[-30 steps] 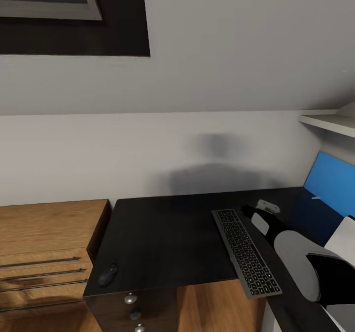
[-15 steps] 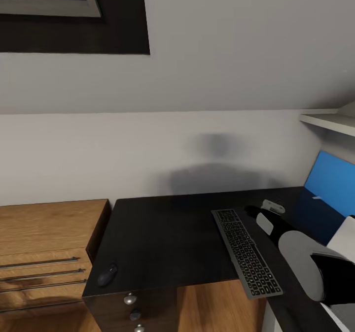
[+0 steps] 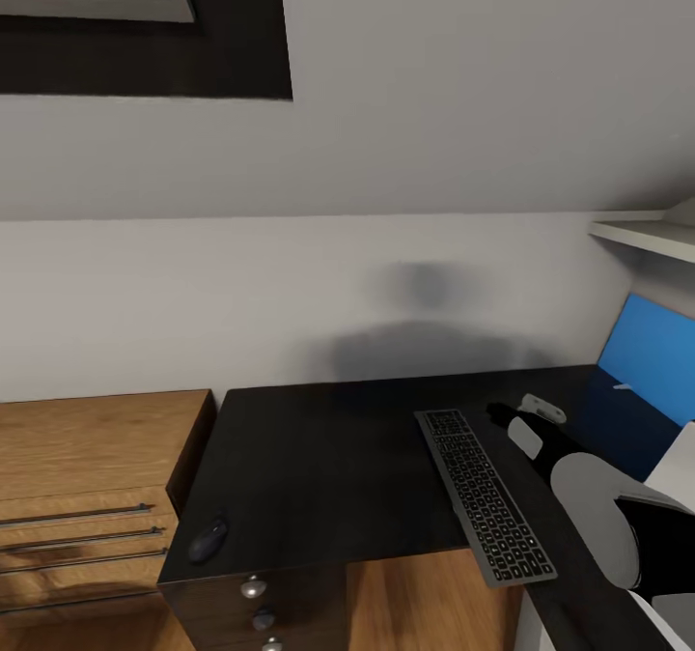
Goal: In the bedroom, organize the workspace by keeping the computer under the desk, ensuring the monitor is on the desk, placing the keyboard on the desk next to the monitor, placing the mouse on the desk next to the keyboard, moving the folder from the swivel chair onto the desk next to the mouse, stacking the notebook on top of the folder with the pen on top of the notebook, and positioning the swivel chair next to the desk.
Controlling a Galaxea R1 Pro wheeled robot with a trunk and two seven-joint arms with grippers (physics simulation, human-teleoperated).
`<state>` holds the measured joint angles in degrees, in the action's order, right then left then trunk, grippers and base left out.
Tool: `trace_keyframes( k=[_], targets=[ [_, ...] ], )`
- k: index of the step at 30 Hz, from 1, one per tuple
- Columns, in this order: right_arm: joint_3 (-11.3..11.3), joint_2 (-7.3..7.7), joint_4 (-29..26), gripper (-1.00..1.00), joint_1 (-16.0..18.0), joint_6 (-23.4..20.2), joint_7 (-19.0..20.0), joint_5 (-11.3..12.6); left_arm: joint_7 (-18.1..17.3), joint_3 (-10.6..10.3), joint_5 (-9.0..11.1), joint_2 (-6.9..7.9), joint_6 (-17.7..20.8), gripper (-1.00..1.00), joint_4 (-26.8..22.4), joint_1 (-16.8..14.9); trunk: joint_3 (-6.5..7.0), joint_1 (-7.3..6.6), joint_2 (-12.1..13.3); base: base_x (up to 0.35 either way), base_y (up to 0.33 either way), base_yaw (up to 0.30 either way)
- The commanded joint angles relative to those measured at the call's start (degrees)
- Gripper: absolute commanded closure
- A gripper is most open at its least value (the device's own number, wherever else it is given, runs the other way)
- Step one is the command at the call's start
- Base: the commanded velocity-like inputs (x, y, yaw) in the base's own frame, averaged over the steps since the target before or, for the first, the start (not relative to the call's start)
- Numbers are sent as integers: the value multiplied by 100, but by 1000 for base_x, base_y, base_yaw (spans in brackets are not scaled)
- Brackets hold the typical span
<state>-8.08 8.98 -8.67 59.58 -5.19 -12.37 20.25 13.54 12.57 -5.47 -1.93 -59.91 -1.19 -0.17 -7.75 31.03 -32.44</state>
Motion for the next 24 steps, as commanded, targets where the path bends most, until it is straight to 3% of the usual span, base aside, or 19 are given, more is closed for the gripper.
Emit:
trace_keyframes(
  k=[1, 24],
  targets=[
    [-43, -2, -13, -100, 2, -45, -16, -21, 42, 27, -59, -4, -9, -100, -4, -3, -28, 25, -51, 0, 0, 0],
    [-89, -16, -3, -100, 1, -78, -37, 13, 42, 28, -59, -7, -9, -100, -4, -2, -441, 530, -973, 0, 0, 0]
  ],
)
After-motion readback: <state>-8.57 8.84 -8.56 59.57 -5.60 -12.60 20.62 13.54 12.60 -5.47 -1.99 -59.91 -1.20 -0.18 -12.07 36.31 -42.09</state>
